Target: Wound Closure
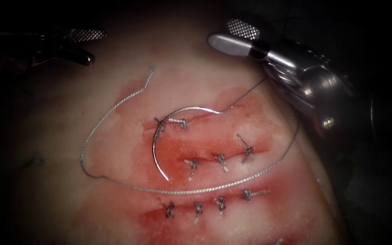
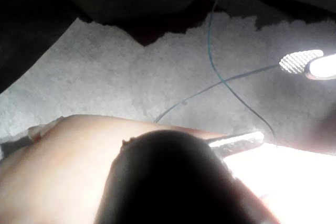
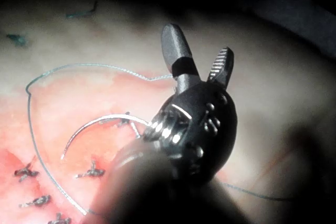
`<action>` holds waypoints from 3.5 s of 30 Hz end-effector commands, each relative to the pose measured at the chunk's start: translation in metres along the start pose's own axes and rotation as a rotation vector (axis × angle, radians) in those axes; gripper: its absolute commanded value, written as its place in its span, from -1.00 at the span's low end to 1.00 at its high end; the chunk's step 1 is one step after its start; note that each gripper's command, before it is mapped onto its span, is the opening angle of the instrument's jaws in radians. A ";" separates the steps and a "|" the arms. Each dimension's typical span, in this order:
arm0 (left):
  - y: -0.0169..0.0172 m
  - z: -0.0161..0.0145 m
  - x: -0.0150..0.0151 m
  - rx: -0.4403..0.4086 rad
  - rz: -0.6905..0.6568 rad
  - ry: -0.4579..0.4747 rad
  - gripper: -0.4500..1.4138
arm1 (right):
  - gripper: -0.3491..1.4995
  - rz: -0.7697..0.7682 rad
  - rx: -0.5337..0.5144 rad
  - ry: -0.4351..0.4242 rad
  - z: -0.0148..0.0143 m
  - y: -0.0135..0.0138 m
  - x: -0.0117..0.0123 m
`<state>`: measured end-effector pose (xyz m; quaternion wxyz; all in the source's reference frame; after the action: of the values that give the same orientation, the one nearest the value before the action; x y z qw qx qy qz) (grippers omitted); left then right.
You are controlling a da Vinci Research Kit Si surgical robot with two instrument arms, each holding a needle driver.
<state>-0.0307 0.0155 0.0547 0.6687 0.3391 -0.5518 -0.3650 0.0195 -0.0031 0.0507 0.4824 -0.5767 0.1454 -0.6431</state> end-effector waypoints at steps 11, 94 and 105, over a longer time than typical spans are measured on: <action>0.0003 0.0020 0.0002 -0.031 -0.197 0.058 0.64 | 0.93 -0.002 -0.003 -0.004 0.0011 0.0001 -0.0006; 0.0044 0.0070 0.0100 -0.499 -0.958 0.124 -1.00 | 0.73 -0.013 -0.240 0.046 0.0022 0.0078 -0.0003; 0.0044 0.0078 0.0103 -0.041 -1.133 0.005 -1.00 | 0.67 0.015 -0.158 0.141 0.0026 0.0032 0.0044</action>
<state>-0.0364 0.0071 0.0646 0.3648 0.5802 -0.2776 -0.6732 0.0232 -0.0077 0.0514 0.4288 -0.5633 0.2361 -0.6656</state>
